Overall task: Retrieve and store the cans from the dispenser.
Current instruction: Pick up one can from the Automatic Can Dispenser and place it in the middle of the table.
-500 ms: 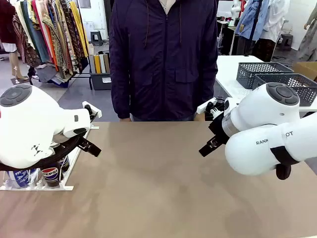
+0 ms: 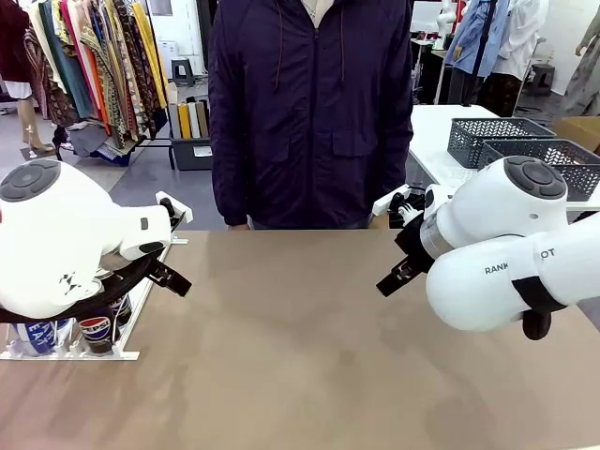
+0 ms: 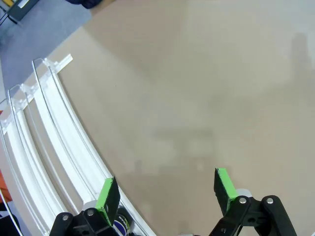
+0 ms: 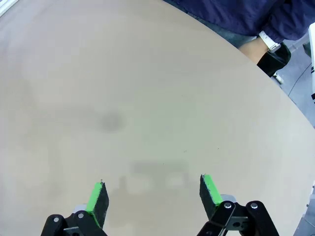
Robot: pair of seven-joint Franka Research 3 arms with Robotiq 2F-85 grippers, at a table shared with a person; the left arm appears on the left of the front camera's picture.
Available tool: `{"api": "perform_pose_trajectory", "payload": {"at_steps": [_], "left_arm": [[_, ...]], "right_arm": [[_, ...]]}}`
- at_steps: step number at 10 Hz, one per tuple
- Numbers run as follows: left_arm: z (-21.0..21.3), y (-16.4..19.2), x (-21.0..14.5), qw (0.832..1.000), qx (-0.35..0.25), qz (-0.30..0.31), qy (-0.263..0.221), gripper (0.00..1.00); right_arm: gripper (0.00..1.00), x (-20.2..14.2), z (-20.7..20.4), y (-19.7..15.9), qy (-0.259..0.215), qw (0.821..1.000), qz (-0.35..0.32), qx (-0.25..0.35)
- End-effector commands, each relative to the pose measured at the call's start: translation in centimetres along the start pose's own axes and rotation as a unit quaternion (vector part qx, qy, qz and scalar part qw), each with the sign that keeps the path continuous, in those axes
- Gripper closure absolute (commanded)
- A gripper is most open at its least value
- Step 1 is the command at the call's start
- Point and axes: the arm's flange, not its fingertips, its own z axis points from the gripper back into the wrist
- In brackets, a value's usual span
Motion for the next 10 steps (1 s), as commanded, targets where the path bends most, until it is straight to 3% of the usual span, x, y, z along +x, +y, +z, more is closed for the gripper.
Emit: {"api": "perform_pose_trajectory", "payload": {"at_steps": [1,10], "left_arm": [[0.02,-0.01,0.01,1.0,0.0,-0.001,0.0,0.0],[0.02,-0.01,0.01,1.0,0.0,-0.001,0.0,0.0]], "right_arm": [[0.0,0.0,0.0,-0.01,0.0,1.0,0.0,0.0],[0.0,0.0,0.0,-0.01,0.0,1.0,0.0,0.0]]}}
